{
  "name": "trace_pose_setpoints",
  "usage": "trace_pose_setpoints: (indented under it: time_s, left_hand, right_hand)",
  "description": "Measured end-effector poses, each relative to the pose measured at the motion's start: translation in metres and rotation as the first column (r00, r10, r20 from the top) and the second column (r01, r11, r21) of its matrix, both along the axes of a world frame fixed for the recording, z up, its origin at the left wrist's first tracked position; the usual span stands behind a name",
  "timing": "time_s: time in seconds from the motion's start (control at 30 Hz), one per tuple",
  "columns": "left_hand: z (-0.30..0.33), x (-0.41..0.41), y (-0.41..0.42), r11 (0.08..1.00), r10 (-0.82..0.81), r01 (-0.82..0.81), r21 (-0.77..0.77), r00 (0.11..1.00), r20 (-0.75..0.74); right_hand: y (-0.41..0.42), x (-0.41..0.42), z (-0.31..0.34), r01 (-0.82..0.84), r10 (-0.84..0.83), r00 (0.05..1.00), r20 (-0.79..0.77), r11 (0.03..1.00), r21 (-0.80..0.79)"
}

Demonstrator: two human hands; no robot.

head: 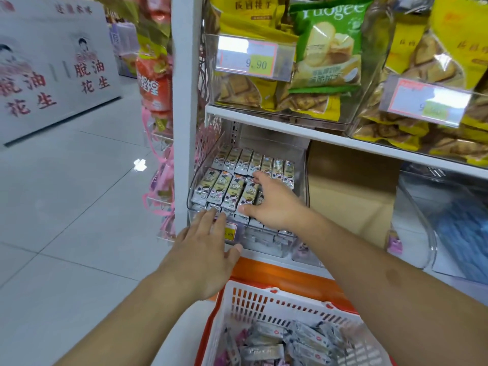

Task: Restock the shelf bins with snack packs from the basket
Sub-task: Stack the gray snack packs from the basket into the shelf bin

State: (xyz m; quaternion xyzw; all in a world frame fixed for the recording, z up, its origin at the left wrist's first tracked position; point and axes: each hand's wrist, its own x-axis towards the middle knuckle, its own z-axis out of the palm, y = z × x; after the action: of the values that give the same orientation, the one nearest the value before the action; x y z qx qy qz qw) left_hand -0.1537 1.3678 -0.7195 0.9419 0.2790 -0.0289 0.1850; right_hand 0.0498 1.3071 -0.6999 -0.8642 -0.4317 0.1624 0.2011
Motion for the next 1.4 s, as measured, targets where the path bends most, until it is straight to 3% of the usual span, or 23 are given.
trace_pose_setpoints:
  time_s: [0.27, 0.57, 0.67, 0.9, 1.07, 1.23, 1.4]
  left_hand:
    - [0.002, 0.002, -0.002, 1.000, 0.008, -0.008, -0.009, 1.000, 0.004]
    - [0.011, -0.004, -0.012, 0.999, 0.033, -0.026, -0.032, 0.972, 0.232]
    - [0.002, -0.004, -0.022, 0.998, 0.027, -0.015, -0.056, 0.974, 0.227]
    - [-0.084, -0.009, -0.066, 0.983, -0.099, 0.095, -0.155, 0.995, -0.022]
    - [-0.164, -0.033, -0.079, 0.980, 0.042, -0.066, -0.185, 0.990, -0.132]
    - [-0.220, -0.047, -0.083, 0.931, 0.202, -0.209, -0.298, 0.978, -0.054]
    - [-0.232, -0.044, -0.089, 0.937, 0.261, -0.240, -0.254, 0.964, 0.051]
  right_hand:
    - [-0.007, -0.007, -0.002, -0.048, 0.049, 0.998, 0.037, 0.998, -0.041]
    - [-0.076, -0.043, 0.013, -0.048, 0.023, 0.996, 0.090, 0.953, 0.298]
    - [-0.117, -0.057, -0.003, -0.048, 0.039, 0.999, 0.033, 0.944, 0.328]
    - [-0.185, -0.083, -0.095, -0.011, 0.011, 0.981, -0.191, 1.000, -0.002]
    - [-0.205, -0.088, -0.177, -0.017, -0.048, 0.953, -0.298, 0.977, -0.214]
    - [-0.196, -0.095, -0.235, -0.061, -0.075, 0.923, -0.377, 0.940, -0.337]
    - [-0.152, -0.110, -0.285, -0.096, -0.004, 0.928, -0.372, 0.963, -0.251]
